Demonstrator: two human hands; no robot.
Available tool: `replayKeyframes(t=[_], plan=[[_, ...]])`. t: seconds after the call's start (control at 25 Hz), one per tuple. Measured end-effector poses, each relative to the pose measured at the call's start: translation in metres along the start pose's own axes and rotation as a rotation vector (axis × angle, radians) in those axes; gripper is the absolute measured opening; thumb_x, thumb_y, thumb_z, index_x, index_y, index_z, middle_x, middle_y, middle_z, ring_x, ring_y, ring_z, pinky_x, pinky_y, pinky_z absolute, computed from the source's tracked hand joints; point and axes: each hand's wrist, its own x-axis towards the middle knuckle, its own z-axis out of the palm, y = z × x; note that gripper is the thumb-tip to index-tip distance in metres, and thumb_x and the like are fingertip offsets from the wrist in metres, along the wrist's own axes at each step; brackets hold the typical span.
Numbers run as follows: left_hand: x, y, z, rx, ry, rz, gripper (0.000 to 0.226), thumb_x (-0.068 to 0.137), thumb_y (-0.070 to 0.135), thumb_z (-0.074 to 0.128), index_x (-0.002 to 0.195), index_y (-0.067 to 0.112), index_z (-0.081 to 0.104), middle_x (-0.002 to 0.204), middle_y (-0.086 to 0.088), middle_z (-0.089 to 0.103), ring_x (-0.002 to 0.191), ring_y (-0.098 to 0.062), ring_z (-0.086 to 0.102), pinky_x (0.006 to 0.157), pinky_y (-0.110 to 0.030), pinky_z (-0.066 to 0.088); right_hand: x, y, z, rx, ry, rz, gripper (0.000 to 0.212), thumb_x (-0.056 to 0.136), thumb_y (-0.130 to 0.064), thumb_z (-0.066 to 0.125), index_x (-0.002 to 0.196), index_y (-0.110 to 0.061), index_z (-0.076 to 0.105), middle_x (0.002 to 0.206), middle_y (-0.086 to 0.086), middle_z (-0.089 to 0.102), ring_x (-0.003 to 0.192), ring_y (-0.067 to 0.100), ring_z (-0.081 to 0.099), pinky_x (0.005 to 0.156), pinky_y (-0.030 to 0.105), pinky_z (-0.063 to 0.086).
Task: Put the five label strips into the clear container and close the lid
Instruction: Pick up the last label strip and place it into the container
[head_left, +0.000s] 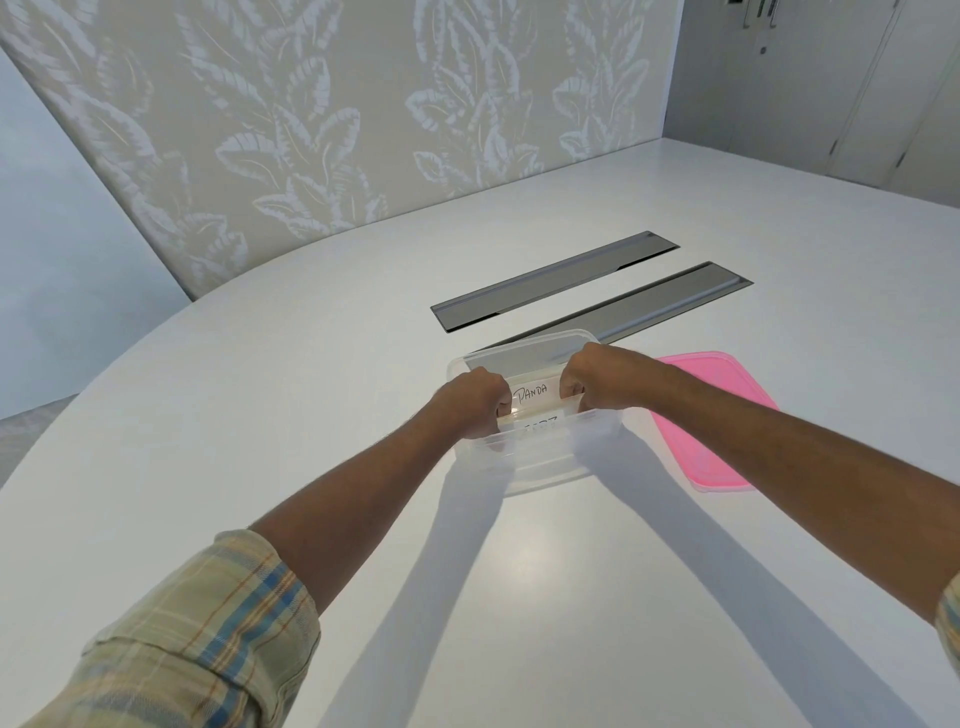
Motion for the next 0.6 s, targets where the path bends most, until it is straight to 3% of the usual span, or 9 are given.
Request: replayKeyframes(t=[0.28, 0.4, 0.48, 0.6], plan=[[0.004, 0.001, 0.002, 0.049, -0.018, 0.01, 0.026, 0.083, 0.014, 0.078, 0.108, 0.017, 0.076, 0.109, -0.003, 0.073, 0.106, -0.026, 0.066, 0.08, -0.036, 0.059, 0.002, 0.002, 0.001, 0.049, -0.009, -0.02, 0.037, 0.085, 0.001, 0.075, 0.121, -0.01, 0.077, 0.119, 0.008, 0.077, 0.107, 0.025, 0.073, 0.092, 0.036, 0.059], [0.002, 0.0, 0.001, 0.006, -0.003, -0.004, 0.029, 0.084, 0.017, 0.076, 0.112, 0.023, 0.077, 0.11, 0.002, 0.074, 0.112, -0.021, 0.064, 0.088, -0.036, 0.059, -0.002, 0.006, 0.0, 0.17, 0.028, 0.0, 0.036, 0.083, 0.003, 0.079, 0.118, -0.006, 0.078, 0.115, 0.009, 0.078, 0.105, 0.023, 0.074, 0.093, 0.034, 0.059], [0.002, 0.004, -0.004, -0.042, 0.046, -0.009, 0.029, 0.085, 0.029, 0.079, 0.114, 0.025, 0.076, 0.109, 0.006, 0.075, 0.114, -0.018, 0.062, 0.09, -0.033, 0.055, -0.011, 0.01, -0.003, 0.302, 0.12, 0.017, 0.03, 0.085, 0.002, 0.078, 0.114, -0.007, 0.079, 0.108, 0.008, 0.08, 0.099, 0.019, 0.077, 0.09, 0.035, 0.061], [0.0, 0.025, -0.016, -0.15, 0.202, 0.011, 0.028, 0.088, 0.042, 0.077, 0.111, 0.027, 0.076, 0.105, 0.009, 0.077, 0.109, -0.015, 0.065, 0.085, -0.031, 0.051, -0.027, 0.021, -0.005, 0.426, 0.424, 0.029, 0.016, 0.092, -0.01, 0.077, 0.106, -0.015, 0.082, 0.094, 0.001, 0.083, 0.086, 0.012, 0.077, 0.079, 0.029, 0.062]])
